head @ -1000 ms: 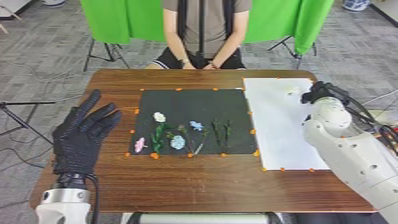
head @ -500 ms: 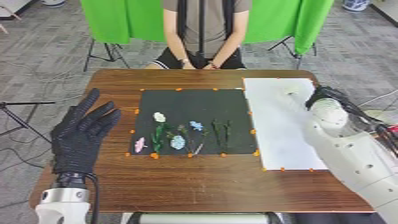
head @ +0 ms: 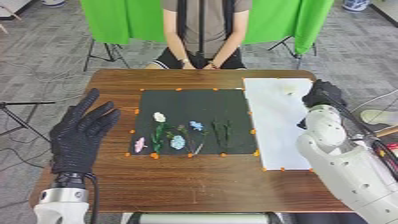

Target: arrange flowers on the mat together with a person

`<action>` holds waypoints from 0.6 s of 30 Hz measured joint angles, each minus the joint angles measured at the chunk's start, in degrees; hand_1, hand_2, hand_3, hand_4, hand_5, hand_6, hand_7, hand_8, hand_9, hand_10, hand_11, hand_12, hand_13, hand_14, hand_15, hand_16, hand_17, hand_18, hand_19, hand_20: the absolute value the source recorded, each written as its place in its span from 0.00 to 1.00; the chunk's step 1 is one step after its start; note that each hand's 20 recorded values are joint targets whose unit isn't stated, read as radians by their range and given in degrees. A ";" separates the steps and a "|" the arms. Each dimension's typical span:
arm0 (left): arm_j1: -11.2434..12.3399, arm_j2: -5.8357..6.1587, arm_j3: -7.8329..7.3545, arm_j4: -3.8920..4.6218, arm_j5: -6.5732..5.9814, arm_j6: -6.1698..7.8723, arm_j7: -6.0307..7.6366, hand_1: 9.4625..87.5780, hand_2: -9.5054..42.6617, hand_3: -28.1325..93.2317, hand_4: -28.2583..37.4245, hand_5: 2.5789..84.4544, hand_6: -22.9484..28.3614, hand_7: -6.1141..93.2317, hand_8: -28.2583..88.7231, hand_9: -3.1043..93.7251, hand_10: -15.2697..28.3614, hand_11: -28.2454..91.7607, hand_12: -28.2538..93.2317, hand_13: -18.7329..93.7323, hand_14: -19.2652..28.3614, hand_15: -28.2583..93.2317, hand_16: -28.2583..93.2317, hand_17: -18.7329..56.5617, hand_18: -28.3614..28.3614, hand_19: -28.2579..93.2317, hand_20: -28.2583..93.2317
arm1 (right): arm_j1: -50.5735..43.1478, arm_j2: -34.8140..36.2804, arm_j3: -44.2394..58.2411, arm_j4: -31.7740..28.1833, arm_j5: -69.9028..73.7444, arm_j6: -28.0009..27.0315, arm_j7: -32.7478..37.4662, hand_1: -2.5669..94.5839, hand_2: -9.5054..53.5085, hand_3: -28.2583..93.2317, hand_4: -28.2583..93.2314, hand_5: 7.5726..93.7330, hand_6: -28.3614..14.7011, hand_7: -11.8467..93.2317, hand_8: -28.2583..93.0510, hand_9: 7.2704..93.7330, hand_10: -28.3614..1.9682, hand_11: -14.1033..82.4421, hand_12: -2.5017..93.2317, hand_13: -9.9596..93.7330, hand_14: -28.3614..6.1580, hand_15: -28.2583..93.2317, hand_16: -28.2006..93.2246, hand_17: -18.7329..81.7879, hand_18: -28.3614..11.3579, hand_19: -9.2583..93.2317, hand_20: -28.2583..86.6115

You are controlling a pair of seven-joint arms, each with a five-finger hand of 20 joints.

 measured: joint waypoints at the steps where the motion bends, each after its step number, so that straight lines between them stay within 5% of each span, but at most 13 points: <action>1: 0.00 -0.08 -0.01 0.00 0.08 -0.01 -0.12 0.16 0.40 0.85 0.00 0.39 0.62 0.17 0.16 0.41 0.87 0.47 0.32 0.41 1.00 0.67 0.14 0.19 0.96 0.83 0.13 | -0.04 -0.56 0.35 -1.18 0.05 -0.01 -0.81 0.63 0.00 0.81 0.00 0.93 0.70 0.25 0.24 1.00 0.69 0.26 0.31 0.96 0.74 0.56 0.44 0.55 0.39 0.89 0.26; 9: -0.22 -0.26 -0.01 -0.01 0.26 -0.06 -0.58 0.16 0.40 0.85 0.00 0.39 0.62 0.17 0.16 0.41 0.87 0.47 0.32 0.41 1.00 0.67 0.14 0.19 0.96 0.83 0.13 | 0.08 -8.96 1.08 -10.50 1.46 -5.69 -12.79 0.62 0.00 0.82 0.00 0.93 0.70 0.25 0.24 1.00 0.66 0.28 0.31 0.95 0.72 0.57 0.44 0.54 0.38 0.90 0.26; 18: -0.67 -0.46 -0.08 0.00 0.50 -0.30 -1.59 0.16 0.40 0.85 0.00 0.39 0.62 0.17 0.16 0.41 0.87 0.47 0.32 0.41 1.00 0.68 0.14 0.19 0.96 0.83 0.13 | -0.84 -16.48 -5.28 -11.14 1.48 -10.25 -13.92 0.59 0.00 0.83 0.00 0.91 0.71 0.26 0.23 1.00 0.65 0.31 0.31 0.90 0.63 0.64 0.38 0.49 0.33 0.90 0.27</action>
